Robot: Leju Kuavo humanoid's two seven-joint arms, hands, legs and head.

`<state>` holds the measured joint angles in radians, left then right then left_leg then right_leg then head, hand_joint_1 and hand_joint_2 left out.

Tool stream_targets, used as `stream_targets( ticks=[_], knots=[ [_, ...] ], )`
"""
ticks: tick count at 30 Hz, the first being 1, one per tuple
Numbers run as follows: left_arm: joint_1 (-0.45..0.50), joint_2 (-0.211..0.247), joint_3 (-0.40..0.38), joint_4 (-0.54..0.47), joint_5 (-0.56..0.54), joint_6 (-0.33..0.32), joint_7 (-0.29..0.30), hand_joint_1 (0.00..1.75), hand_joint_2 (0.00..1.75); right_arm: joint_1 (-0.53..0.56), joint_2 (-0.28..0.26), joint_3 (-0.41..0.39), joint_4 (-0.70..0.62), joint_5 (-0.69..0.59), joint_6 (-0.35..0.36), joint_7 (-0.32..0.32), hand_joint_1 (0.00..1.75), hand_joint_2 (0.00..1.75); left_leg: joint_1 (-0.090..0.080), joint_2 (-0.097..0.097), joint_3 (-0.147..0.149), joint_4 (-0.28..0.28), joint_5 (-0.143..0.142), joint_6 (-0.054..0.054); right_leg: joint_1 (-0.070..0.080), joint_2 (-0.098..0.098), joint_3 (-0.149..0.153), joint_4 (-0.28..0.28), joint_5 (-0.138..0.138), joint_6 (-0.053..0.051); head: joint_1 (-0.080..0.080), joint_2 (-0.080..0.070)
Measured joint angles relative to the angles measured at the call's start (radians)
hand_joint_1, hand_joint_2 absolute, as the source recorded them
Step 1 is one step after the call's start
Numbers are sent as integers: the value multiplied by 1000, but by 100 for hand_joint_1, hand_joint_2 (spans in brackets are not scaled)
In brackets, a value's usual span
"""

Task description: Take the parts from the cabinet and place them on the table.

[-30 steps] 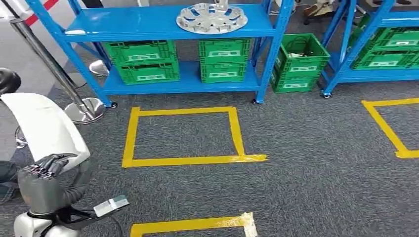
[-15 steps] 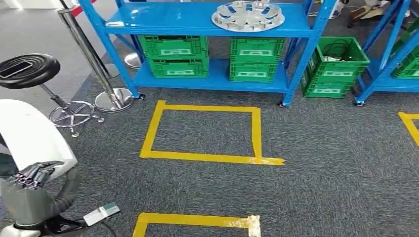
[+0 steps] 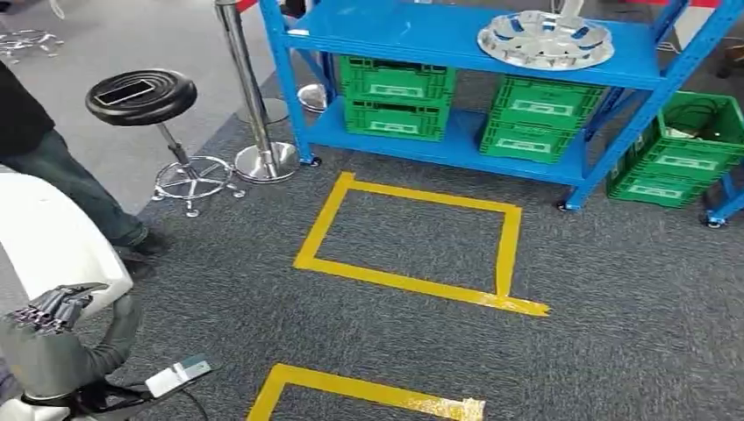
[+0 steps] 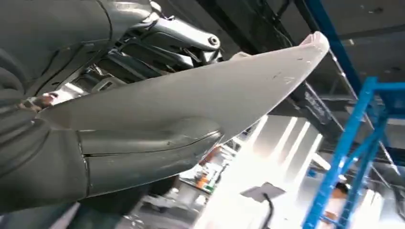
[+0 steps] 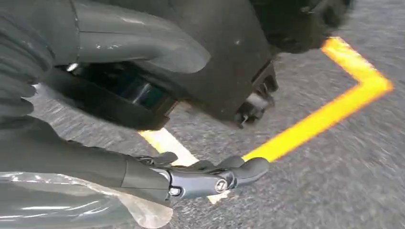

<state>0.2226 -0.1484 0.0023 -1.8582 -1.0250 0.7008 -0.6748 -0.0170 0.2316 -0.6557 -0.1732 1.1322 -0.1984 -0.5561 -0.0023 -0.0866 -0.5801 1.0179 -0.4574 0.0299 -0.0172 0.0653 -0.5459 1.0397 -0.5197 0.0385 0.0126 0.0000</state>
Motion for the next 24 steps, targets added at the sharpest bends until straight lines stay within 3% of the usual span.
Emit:
stream_targets(
  ticks=[1,4,5,6,7,8,10,11,12,13,14,15,16,17,20,21,22,23,24],
  knots=[
    [-4,0,0,0,4,0,0,175,175,0,0,2,6,1,1,33,0,175,-7,-12,-7,9,-1,-7,-4,28,8,-17,-12,-1,-1,0],
    [-14,2,-3,1,11,0,2,175,175,-4,-4,4,13,7,6,95,0,175,5,-45,-22,5,12,-27,5,-1,16,-17,-11,-15,-2,0],
    [-16,2,-3,1,9,0,11,175,175,-6,-4,5,15,9,7,104,0,175,3,-57,-24,7,14,-33,-2,-13,17,-25,-5,-25,-2,0],
    [-18,5,-4,2,7,0,20,175,175,-9,-3,6,16,12,10,117,0,175,0,-16,-31,21,-1,-37,-4,-29,21,-29,-2,-31,-1,0],
    [-27,8,-6,3,7,0,27,175,175,-10,-4,6,18,15,13,134,0,175,-1,28,-49,62,-29,-43,-4,-39,22,-31,-2,-35,-12,0],
    [-38,10,-10,5,5,0,33,175,175,-10,-4,6,22,20,17,155,0,175,2,54,-82,133,-67,-49,-3,-57,23,-31,-4,-40,-18,0],
    [-41,15,-12,9,5,0,31,175,175,-10,-8,6,24,28,19,179,0,175,10,75,-150,279,-125,-57,-2,-88,23,-31,-6,-41,-19,0],
    [-41,16,-12,12,5,-1,29,175,175,-12,-9,6,25,31,19,185,0,175,13,77,-161,305,-124,-59,-2,-101,23,-31,-8,-41,-19,0],
    [-41,16,-12,15,4,-1,29,175,175,-13,-10,8,26,35,19,189,0,175,16,79,-148,284,-99,-60,-2,-114,25,-31,-10,-41,-19,0],
    [-42,16,-13,17,1,-1,29,175,175,-15,-10,10,27,38,19,194,0,175,18,83,-119,227,-62,-60,-2,-125,28,-31,-12,-39,-19,0],
    [-43,17,-13,18,1,-1,29,175,175,-16,-10,13,28,39,18,197,0,175,17,94,-71,137,-15,-56,-2,-136,33,-31,-15,-36,-19,0],
    [-44,18,-13,19,1,-1,28,175,175,-17,-10,13,28,40,17,199,0,175,14,126,-21,45,23,-50,-2,-146,39,-31,-19,-32,-20,0],
    [-47,19,-14,19,1,-1,28,175,175,-16,-10,13,28,41,15,202,0,175,-2,181,-4,20,-3,-43,2,-156,40,-35,-22,-27,-20,0],
    [-53,19,-18,20,0,-1,29,175,175,-15,-10,13,29,41,13,204,0,175,-7,178,-5,4,-1,-33,7,-163,39,-32,-25,-18,-24,0],
    [-51,25,-29,21,-8,-1,45,175,175,-18,-10,13,31,40,2,211,0,175,-10,141,-11,2,1,-18,8,-205,58,-45,-26,-2,-23,0],
    [-50,26,-32,21,-13,0,47,175,175,-17,-11,13,32,40,-3,215,0,175,2,129,0,-14,9,-7,3,-192,53,-41,-41,6,-20,0],
    [-53,27,-34,21,-13,0,48,175,175,-18,-12,13,33,41,-8,215,0,175,2,118,1,-17,10,-2,5,-131,42,-7,-65,6,-16,0],
    [-57,27,-37,21,-13,0,49,175,175,-17,-12,13,36,41,-11,216,0,175,2,105,-2,-17,12,3,4,-92,7,66,-101,6,-11,0],
    [-56,28,-40,22,-15,0,50,175,175,-18,-13,13,38,39,-15,213,0,175,2,93,-3,-17,11,4,5,-76,-36,151,-136,5,-6,0]
  ],
)
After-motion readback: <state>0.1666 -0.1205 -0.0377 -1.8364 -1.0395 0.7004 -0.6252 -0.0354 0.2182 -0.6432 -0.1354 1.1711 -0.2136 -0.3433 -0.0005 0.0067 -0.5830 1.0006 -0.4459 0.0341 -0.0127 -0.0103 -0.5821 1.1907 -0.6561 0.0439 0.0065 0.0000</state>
